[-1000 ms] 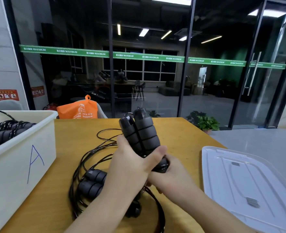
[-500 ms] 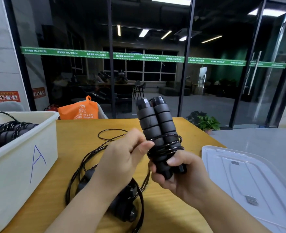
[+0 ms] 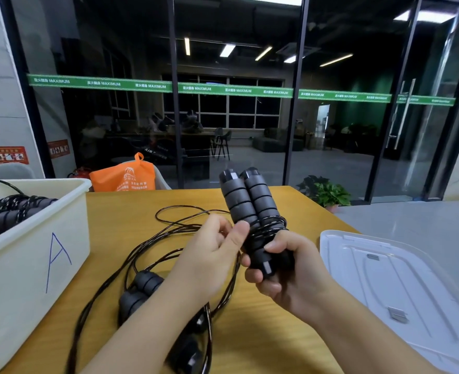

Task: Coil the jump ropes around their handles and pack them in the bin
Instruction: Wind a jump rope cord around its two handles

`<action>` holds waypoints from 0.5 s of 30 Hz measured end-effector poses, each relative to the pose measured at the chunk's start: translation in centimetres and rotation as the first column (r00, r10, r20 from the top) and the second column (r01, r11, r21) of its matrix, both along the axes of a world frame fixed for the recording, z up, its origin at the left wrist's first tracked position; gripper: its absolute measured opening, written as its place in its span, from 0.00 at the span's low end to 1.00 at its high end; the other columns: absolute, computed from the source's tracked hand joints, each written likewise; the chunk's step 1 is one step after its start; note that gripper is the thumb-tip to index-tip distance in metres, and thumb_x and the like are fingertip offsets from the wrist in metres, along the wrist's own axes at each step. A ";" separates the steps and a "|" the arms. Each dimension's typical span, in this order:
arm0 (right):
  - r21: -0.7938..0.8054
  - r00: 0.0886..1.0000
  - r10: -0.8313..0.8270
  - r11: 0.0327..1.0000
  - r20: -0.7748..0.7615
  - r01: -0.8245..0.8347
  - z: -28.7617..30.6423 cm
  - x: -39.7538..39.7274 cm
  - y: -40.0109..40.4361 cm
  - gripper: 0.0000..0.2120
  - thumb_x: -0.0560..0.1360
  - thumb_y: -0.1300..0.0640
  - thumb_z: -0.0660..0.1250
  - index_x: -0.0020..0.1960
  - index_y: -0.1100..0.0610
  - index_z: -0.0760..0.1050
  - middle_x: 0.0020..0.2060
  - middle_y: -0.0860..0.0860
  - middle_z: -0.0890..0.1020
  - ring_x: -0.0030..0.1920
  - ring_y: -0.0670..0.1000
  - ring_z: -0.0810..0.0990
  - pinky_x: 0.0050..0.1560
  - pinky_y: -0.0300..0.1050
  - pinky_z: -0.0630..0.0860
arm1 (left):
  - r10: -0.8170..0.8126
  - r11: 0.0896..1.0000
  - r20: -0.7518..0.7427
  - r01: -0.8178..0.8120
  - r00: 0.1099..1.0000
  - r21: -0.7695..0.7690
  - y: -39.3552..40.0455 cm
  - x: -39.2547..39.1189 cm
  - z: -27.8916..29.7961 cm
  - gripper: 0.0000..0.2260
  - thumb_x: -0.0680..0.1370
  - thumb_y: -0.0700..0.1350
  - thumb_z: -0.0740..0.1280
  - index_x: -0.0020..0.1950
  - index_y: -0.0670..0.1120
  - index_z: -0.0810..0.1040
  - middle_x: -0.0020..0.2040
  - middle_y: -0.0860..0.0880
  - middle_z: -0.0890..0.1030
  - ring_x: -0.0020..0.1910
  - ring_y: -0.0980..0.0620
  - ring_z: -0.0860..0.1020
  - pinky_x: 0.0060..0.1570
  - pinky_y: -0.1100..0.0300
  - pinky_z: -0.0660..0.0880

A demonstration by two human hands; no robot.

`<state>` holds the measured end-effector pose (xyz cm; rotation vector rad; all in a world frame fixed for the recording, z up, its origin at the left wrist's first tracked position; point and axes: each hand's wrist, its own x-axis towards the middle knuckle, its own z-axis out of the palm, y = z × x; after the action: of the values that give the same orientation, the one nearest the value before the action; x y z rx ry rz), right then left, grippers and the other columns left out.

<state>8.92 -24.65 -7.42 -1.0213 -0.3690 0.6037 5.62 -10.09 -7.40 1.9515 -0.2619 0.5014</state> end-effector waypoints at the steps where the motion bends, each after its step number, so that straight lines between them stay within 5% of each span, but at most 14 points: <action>1: -0.024 1.000 0.002 1.000 0.018 -0.002 0.0 0.0 0.0 0.18 0.59 0.62 0.61 0.46 0.62 0.81 0.32 0.59 0.74 0.25 0.52 0.71 0.17 0.35 0.60 | 0.031 0.997 0.047 -0.035 0.998 0.075 0.2 0.0 0.0 0.18 0.70 0.65 0.56 0.41 0.50 0.67 0.24 0.58 0.71 0.24 0.61 0.66 0.28 0.67 0.62; 7: -0.223 0.993 -0.079 0.970 0.086 0.097 -0.4 0.4 0.1 0.23 0.59 0.61 0.61 0.53 0.63 0.75 0.32 0.58 0.76 0.26 0.52 0.71 0.18 0.35 0.61 | 0.089 0.943 0.255 -0.164 0.963 0.289 1.6 0.6 -1.1 0.17 0.80 0.59 0.54 0.34 0.55 0.66 0.31 0.56 0.72 0.31 0.57 0.70 0.32 0.64 0.65; 10: -0.264 0.989 -0.120 0.955 0.082 0.137 -0.5 0.7 0.0 0.19 0.67 0.64 0.59 0.57 0.64 0.74 0.32 0.58 0.76 0.26 0.52 0.71 0.18 0.36 0.62 | 0.124 0.911 0.326 -0.238 0.937 0.336 1.8 1.0 -1.4 0.15 0.80 0.54 0.55 0.33 0.59 0.66 0.32 0.57 0.73 0.34 0.57 0.71 0.33 0.65 0.65; 13: -0.264 0.988 -0.138 0.953 0.062 0.150 -0.6 1.0 -0.2 0.17 0.69 0.65 0.58 0.56 0.62 0.75 0.32 0.58 0.75 0.26 0.52 0.70 0.18 0.36 0.62 | 0.128 0.943 0.230 -0.190 0.965 0.274 1.5 0.8 -1.3 0.16 0.82 0.48 0.57 0.35 0.58 0.71 0.32 0.62 0.74 0.34 0.63 0.71 0.33 0.70 0.64; 15: -0.245 0.991 -0.129 0.960 0.033 0.133 -0.4 0.9 -0.1 0.16 0.69 0.65 0.57 0.55 0.62 0.75 0.31 0.58 0.75 0.25 0.52 0.70 0.18 0.35 0.61 | 0.166 0.956 0.098 -0.184 0.981 0.227 1.2 0.7 -1.2 0.15 0.82 0.50 0.56 0.36 0.52 0.72 0.29 0.57 0.73 0.30 0.62 0.70 0.31 0.67 0.63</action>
<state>9.77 -24.78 -7.86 -1.2802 -0.2416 0.5300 6.37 -8.89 -8.55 2.2016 -0.2054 0.6892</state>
